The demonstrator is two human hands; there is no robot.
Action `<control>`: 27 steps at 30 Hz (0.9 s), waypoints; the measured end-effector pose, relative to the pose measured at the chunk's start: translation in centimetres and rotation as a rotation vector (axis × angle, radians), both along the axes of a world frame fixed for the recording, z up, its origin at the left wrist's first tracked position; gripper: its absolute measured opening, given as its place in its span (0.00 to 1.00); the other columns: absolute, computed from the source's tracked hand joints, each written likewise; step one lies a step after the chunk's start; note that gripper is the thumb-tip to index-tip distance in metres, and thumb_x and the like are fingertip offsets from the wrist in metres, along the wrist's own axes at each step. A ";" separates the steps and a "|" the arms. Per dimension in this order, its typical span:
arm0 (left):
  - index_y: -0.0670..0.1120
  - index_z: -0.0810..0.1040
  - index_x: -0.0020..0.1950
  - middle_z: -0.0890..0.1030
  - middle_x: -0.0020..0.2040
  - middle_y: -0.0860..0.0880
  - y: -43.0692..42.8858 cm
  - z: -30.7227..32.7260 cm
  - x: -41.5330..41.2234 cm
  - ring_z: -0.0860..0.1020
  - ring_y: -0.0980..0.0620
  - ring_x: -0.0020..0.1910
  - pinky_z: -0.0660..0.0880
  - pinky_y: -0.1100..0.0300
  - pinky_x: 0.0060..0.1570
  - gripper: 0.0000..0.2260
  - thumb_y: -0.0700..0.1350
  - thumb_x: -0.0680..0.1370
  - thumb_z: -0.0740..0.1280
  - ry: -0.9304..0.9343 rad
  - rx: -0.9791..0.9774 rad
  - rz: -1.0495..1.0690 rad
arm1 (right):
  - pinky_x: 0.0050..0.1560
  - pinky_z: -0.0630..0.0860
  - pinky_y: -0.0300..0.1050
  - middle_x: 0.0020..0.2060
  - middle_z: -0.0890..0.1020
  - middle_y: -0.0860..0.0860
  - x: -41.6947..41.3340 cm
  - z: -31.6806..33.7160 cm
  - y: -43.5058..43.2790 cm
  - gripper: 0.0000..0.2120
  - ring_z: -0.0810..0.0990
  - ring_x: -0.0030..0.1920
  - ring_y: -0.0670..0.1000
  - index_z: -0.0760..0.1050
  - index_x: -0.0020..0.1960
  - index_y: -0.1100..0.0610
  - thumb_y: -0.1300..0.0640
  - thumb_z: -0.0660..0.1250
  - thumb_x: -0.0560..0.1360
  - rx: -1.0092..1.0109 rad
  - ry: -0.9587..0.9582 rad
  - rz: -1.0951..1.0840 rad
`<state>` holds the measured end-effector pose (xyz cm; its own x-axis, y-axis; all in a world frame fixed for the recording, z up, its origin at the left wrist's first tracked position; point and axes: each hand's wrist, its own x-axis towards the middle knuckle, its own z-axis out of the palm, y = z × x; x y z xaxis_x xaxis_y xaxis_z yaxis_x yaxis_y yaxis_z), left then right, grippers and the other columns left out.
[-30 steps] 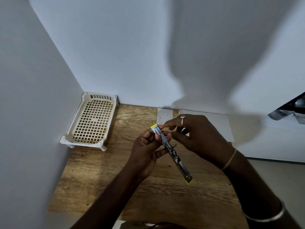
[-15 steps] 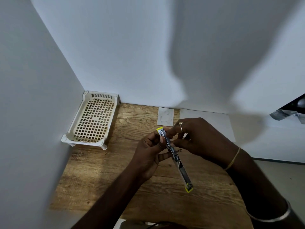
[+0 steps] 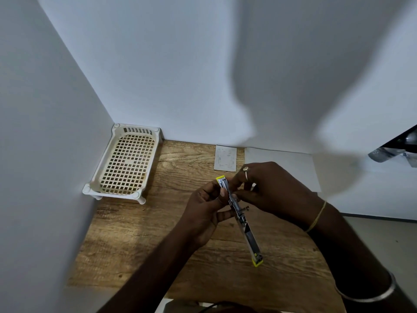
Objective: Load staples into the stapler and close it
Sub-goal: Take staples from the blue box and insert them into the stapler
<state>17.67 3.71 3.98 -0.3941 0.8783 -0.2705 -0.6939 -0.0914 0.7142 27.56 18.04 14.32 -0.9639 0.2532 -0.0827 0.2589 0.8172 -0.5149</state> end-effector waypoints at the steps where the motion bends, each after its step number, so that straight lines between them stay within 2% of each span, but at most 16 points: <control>1: 0.46 0.85 0.58 0.86 0.50 0.47 0.0 0.0 0.0 0.85 0.52 0.47 0.83 0.53 0.44 0.11 0.44 0.77 0.70 0.000 -0.004 0.001 | 0.42 0.81 0.50 0.42 0.83 0.44 0.1 0.1 0.0 0.08 0.81 0.39 0.43 0.85 0.50 0.45 0.56 0.74 0.73 -0.001 0.004 -0.002; 13: 0.44 0.83 0.59 0.86 0.48 0.46 0.3 -0.2 0.0 0.85 0.51 0.44 0.83 0.54 0.43 0.11 0.44 0.78 0.69 -0.010 -0.037 -0.020 | 0.43 0.81 0.49 0.44 0.81 0.43 0.7 0.3 -0.5 0.13 0.80 0.39 0.42 0.82 0.58 0.39 0.48 0.73 0.74 0.138 -0.082 0.018; 24: 0.44 0.82 0.63 0.85 0.52 0.47 -0.1 -0.9 0.5 0.85 0.50 0.49 0.83 0.46 0.50 0.14 0.44 0.78 0.70 0.047 -0.060 -0.129 | 0.40 0.82 0.47 0.42 0.82 0.41 1.8 0.0 -0.7 0.10 0.81 0.37 0.40 0.83 0.52 0.42 0.50 0.76 0.71 0.098 -0.094 0.014; 27: 0.44 0.82 0.63 0.85 0.53 0.47 -0.1 -0.9 0.6 0.84 0.50 0.50 0.83 0.48 0.49 0.14 0.44 0.78 0.70 0.037 -0.063 -0.146 | 0.41 0.82 0.46 0.42 0.82 0.41 2.0 -0.1 -0.8 0.10 0.81 0.38 0.40 0.83 0.52 0.41 0.49 0.76 0.71 0.091 -0.094 0.005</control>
